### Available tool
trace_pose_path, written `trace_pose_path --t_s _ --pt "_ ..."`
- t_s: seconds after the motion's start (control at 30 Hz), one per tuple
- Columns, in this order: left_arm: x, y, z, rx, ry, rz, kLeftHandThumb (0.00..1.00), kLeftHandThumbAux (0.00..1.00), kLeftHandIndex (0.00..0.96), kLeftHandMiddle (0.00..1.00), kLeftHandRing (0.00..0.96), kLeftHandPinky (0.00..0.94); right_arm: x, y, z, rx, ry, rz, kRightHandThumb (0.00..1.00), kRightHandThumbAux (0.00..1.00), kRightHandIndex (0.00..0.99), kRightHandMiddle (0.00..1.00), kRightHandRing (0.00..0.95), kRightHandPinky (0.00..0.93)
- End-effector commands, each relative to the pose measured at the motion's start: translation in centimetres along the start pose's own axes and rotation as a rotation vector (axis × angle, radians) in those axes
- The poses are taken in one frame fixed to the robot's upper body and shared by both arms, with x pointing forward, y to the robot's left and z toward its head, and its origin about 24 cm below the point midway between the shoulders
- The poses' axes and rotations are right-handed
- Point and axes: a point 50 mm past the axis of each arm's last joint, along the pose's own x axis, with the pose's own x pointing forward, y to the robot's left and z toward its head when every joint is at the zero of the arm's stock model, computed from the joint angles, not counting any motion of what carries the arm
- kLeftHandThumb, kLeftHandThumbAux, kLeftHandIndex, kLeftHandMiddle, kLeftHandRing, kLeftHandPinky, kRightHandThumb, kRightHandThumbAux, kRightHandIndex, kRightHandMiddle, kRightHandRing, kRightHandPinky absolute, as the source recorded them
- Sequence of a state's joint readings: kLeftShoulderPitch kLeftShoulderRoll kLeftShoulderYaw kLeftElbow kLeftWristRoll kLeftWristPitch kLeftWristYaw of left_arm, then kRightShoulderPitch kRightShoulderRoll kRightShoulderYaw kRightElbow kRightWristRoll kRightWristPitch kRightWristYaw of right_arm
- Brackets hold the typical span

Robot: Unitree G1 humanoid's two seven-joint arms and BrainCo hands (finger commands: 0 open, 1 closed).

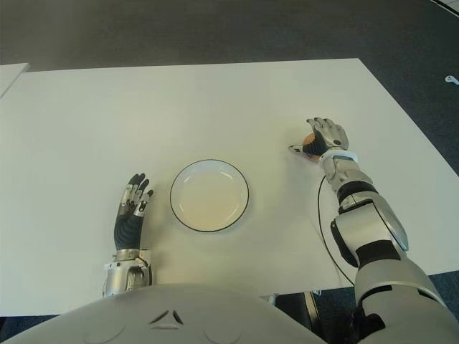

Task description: Put the apples into the plate.

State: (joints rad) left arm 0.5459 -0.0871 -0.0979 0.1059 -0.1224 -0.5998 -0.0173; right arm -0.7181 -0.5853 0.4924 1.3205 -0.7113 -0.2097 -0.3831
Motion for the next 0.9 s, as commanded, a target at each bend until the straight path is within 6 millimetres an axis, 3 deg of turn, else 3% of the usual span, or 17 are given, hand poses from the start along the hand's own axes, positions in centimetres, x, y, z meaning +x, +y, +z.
trace_pose_path --t_s 0.03,0.9 --pt "-0.57 0.5 -0.64 0.005 0.052 -0.002 0.044 0.531 0.064 0.063 0.032 0.001 -1.16 2.83 0.22 0.006 0.006 0.096 0.221 0.417 0.0 0.023 0.015 0.025" --pt "-0.37 0.72 -0.59 0.018 0.046 -0.005 0.029 0.537 0.049 0.043 0.022 0.001 -1.61 3.65 0.29 0.037 0.001 0.12 0.322 0.46 0.032 0.045 0.046 0.083"
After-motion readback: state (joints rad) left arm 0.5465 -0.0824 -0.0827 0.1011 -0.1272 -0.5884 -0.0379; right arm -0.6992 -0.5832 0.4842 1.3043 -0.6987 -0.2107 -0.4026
